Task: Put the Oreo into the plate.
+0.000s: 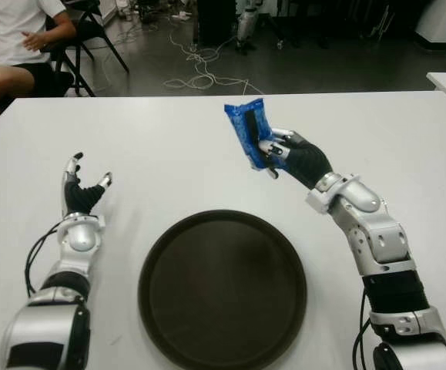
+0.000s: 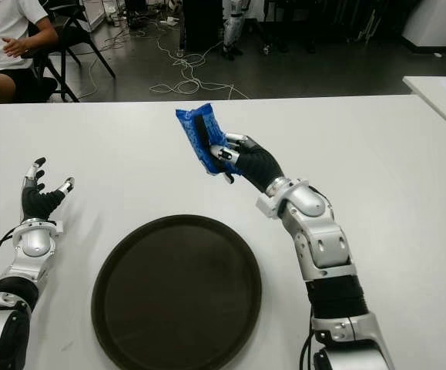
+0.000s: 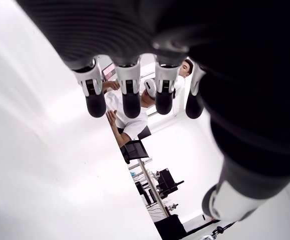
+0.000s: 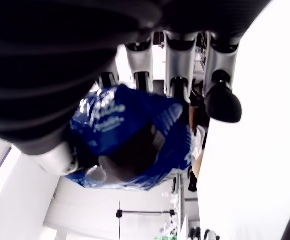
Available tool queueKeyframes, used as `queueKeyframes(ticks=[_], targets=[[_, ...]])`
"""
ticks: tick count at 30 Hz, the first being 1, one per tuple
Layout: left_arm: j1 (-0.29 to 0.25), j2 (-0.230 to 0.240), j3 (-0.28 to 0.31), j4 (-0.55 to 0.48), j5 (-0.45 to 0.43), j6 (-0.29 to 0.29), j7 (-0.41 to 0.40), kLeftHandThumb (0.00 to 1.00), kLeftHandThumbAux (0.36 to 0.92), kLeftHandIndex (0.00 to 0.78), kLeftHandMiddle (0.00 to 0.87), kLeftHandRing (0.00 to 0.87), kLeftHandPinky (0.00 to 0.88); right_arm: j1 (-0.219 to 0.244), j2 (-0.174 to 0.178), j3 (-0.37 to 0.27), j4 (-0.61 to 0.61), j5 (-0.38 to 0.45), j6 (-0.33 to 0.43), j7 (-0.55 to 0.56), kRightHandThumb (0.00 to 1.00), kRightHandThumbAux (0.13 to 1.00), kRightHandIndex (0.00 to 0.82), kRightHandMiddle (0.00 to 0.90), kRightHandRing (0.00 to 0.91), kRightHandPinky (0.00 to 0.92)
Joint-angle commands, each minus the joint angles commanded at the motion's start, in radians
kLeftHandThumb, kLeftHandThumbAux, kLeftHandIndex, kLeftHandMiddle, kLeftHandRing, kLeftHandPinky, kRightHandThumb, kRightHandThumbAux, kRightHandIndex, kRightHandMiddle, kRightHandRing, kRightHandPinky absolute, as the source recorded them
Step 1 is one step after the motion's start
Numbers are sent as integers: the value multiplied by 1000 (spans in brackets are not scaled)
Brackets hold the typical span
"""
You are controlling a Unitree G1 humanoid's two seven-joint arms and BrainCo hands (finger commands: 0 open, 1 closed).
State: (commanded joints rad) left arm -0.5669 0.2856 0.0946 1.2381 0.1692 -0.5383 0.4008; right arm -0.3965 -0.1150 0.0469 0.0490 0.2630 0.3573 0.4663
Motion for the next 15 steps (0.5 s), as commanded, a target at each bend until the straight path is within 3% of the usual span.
queueKeyframes(ticks=[15], targets=[[0, -1, 3, -1, -4, 1, -6, 0, 753, 62, 85, 65, 45, 21, -27, 42, -66, -2, 12, 61, 713, 714, 441, 804, 810, 803]])
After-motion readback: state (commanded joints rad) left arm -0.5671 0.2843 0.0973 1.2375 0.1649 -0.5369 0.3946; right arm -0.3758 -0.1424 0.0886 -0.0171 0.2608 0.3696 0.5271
